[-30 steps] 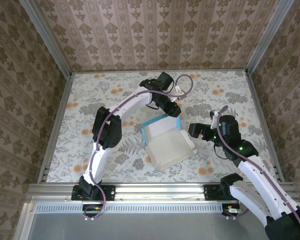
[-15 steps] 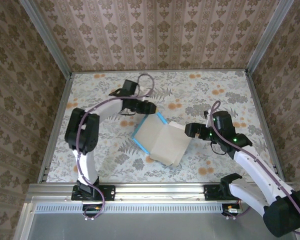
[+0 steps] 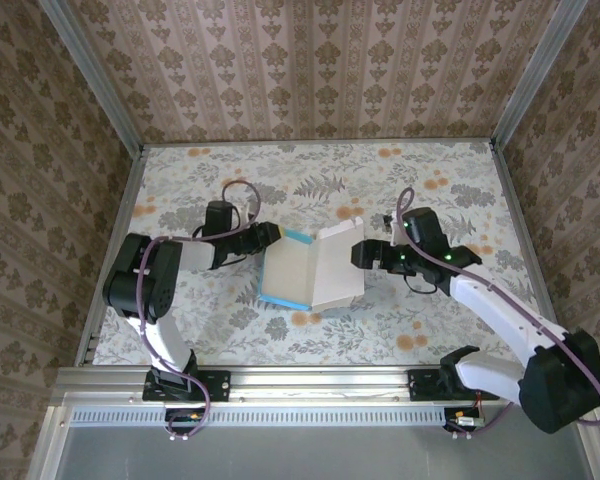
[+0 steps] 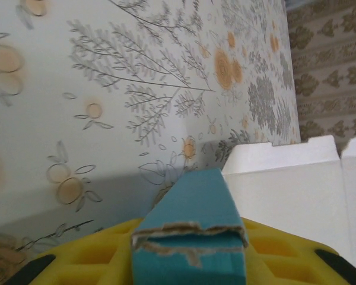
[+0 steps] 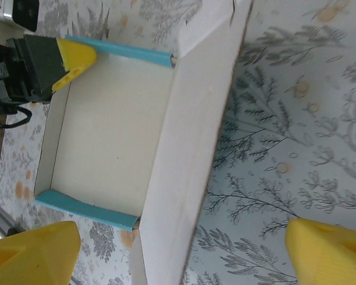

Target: Fold the paper box

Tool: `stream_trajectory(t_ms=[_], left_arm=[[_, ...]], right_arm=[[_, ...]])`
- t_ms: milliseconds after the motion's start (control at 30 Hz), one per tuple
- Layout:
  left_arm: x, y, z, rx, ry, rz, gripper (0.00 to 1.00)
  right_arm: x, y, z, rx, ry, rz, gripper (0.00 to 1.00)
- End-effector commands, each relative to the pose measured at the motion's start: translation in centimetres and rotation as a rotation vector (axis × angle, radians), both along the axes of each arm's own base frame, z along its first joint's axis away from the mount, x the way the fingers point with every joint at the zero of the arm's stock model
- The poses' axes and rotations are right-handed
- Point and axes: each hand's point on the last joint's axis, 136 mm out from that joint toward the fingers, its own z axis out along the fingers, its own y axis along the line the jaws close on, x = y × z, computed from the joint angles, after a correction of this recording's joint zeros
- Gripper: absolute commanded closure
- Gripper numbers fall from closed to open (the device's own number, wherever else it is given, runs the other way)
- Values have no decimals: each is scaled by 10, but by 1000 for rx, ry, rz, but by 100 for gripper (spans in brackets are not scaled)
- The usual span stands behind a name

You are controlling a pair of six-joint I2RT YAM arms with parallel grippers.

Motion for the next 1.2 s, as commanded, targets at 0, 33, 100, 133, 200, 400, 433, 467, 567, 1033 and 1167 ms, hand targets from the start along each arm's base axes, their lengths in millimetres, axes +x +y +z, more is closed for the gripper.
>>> stream_trajectory(t_ms=[0, 33, 100, 133, 200, 400, 433, 467, 567, 1033, 1167], left_arm=[[13, 6, 27, -88, -87, 76, 62], [12, 9, 25, -96, -84, 90, 62], [10, 14, 21, -109, -77, 115, 62], [9, 16, 19, -116, -73, 123, 62], [7, 19, 15, -121, -67, 138, 62], [3, 23, 10, -125, -57, 161, 61], [3, 24, 11, -127, -58, 168, 61], [2, 24, 11, -129, -59, 174, 61], [0, 26, 13, -137, -65, 188, 59], [-14, 62, 43, 51, -146, 140, 35], [-22, 75, 68, 157, -216, 91, 24]], right_arm=[[4, 18, 5, 46, 20, 51, 10], [4, 22, 2, 51, 25, 62, 10], [5, 27, -3, 59, 35, 77, 10], [7, 28, -6, 59, 41, 75, 10], [10, 31, -8, 71, 45, 83, 11], [14, 48, -2, 91, 51, 126, 33], [15, 51, 0, 90, 49, 130, 38], [16, 54, 2, 86, 46, 133, 44], [17, 57, 6, 69, 37, 133, 58], [13, 57, 15, -103, 49, 247, 95], [7, 54, 19, -153, 49, 320, 97]])
